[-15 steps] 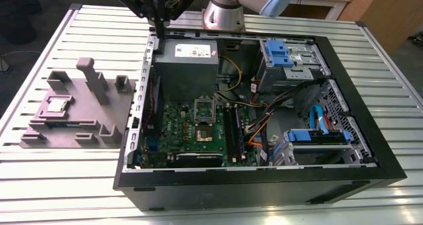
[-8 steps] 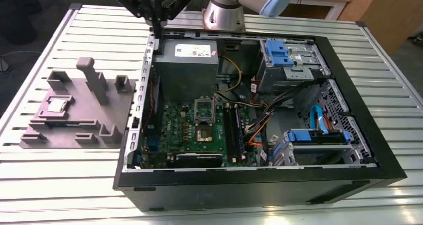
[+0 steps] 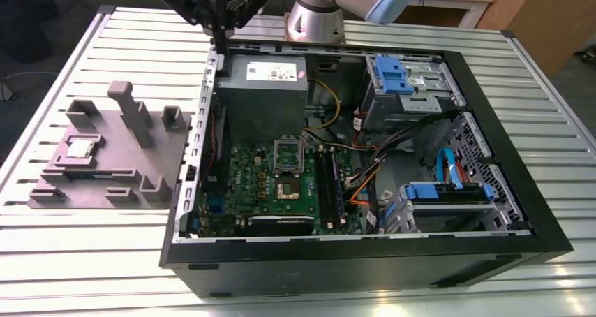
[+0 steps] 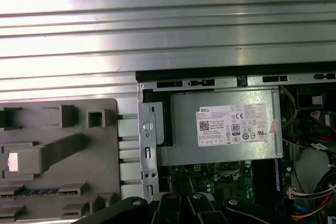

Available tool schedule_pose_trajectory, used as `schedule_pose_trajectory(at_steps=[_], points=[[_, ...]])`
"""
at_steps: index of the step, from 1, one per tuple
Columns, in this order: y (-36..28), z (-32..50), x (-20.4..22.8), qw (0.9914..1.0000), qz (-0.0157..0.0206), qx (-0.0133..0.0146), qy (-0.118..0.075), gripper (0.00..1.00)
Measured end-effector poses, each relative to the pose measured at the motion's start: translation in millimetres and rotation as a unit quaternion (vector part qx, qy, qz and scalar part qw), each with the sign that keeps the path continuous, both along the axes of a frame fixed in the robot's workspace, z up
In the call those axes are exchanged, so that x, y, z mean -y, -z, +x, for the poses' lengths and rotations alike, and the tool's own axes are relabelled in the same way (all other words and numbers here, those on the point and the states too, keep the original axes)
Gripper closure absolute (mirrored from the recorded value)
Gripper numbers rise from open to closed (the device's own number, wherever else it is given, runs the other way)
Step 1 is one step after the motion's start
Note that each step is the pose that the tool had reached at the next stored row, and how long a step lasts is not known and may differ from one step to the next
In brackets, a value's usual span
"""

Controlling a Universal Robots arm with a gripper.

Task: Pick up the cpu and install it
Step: 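Reach for the cpu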

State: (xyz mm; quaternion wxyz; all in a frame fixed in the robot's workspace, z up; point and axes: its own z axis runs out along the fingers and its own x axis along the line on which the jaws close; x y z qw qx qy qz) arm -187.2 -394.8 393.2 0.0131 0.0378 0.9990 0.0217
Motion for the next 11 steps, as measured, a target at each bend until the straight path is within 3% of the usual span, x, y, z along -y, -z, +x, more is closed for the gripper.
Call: schedule_pose_trajectory(at_steps=[11], points=[[0.0, -5.7, 0.0, 1.0, 0.0, 0.0, 0.0, 0.9]])
